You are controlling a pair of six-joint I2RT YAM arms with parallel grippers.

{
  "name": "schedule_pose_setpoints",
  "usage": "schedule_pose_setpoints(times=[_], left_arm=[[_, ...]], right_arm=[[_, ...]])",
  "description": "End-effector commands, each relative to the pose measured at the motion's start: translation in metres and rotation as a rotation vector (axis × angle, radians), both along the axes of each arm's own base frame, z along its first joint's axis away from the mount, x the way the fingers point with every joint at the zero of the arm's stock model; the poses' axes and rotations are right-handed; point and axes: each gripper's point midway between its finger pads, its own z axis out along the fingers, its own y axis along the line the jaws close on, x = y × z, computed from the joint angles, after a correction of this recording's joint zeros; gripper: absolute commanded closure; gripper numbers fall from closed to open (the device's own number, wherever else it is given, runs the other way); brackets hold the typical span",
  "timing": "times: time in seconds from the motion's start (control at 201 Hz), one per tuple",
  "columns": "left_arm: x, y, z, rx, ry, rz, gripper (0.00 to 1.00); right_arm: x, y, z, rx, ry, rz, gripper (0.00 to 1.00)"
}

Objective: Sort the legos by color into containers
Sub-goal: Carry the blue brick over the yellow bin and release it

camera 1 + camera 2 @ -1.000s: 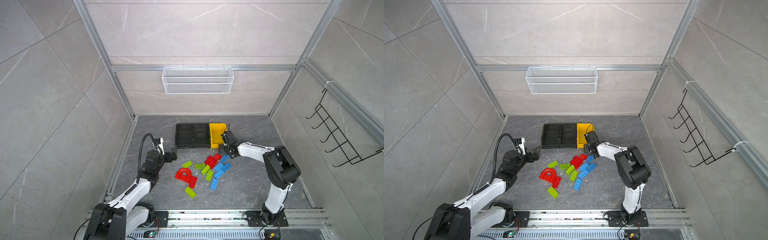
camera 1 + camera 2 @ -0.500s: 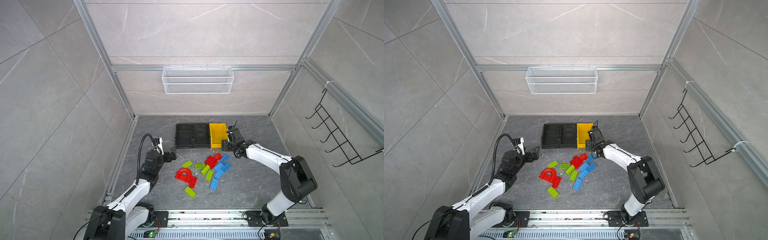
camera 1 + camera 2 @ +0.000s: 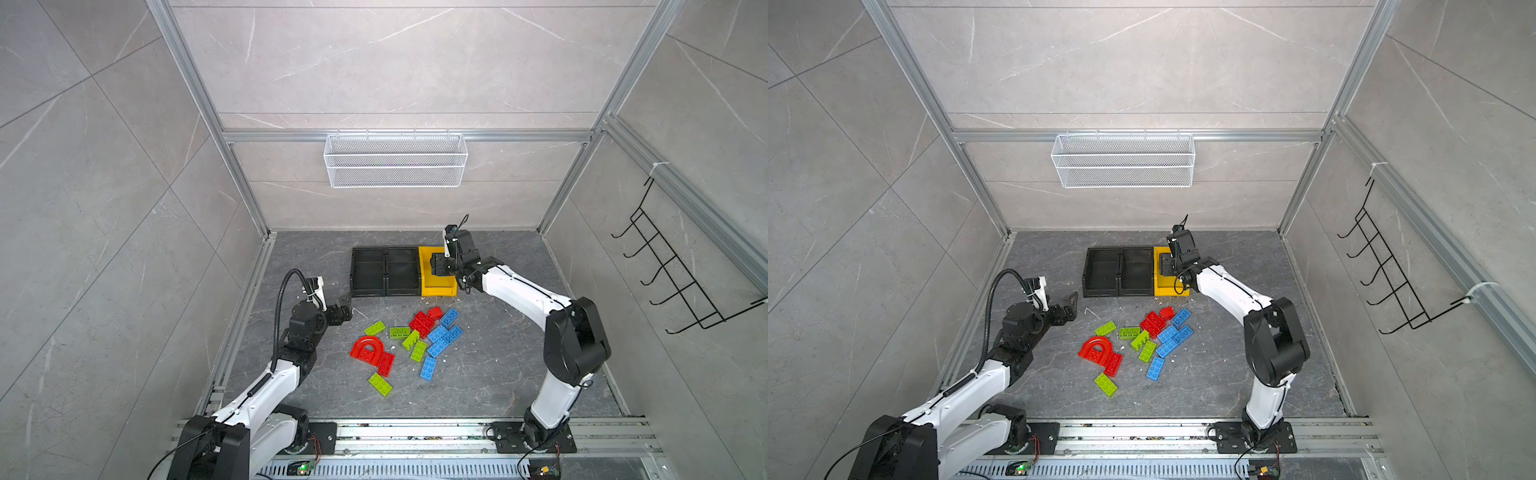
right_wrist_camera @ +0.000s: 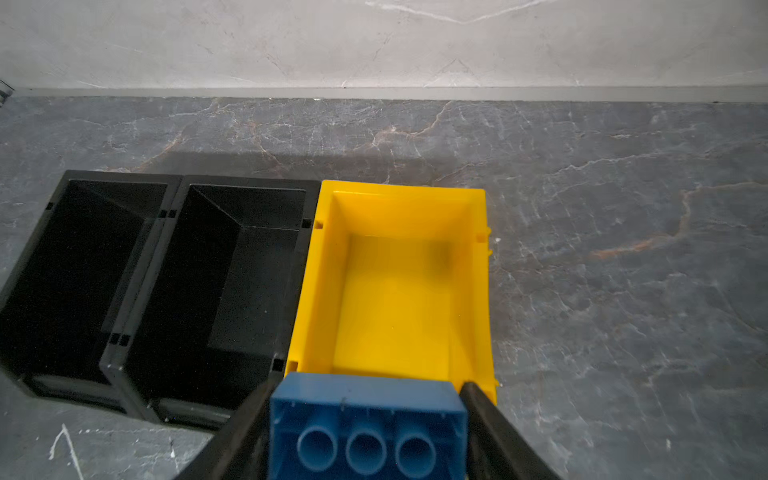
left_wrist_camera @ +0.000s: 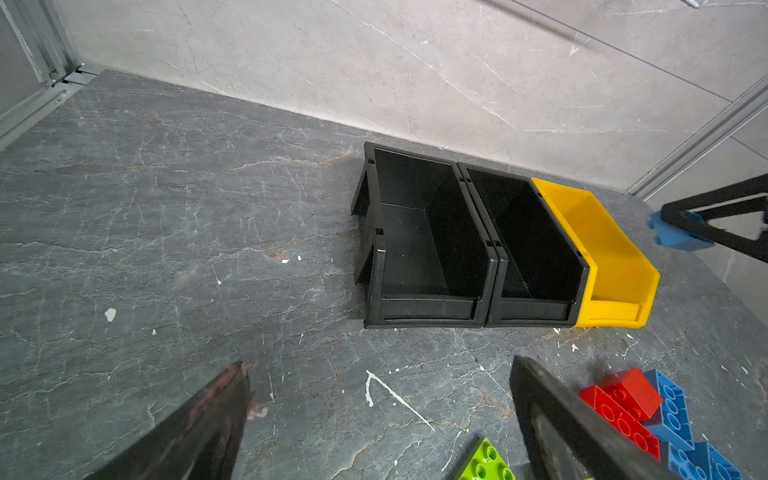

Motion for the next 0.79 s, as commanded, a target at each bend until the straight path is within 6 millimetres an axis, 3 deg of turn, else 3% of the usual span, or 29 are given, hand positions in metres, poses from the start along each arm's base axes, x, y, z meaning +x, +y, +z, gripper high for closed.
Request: schedule_pose_setpoints(times=[0.0,0.154,0.423,0.627,0.787], left_arm=[[0.002,0.003,0.012,0.020,-0.049,0.014,0.00],[0.002,0.004,0.012,0.018,-0.055,0.020,0.00],[0.001,0.006,0.011,0.019,-0.053,0.032,0.00],[0.003,0.006,0.010,0.020,-0.046,0.033,0.00],[0.003,0.005,0.010,0.020,-0.045,0.032,0.00]], right_arm=[[0.012,0.005,-0.010,-0.049,0.008,0.021,0.37],[0.024,0.010,-0.024,-0.065,0.019,0.034,0.36],[0.028,0.014,-0.049,-0.070,0.065,0.033,0.34],[0.030,0.014,-0.050,-0.074,0.074,0.028,0.25],[0.025,0.015,-0.033,-0.055,0.059,0.045,0.21]])
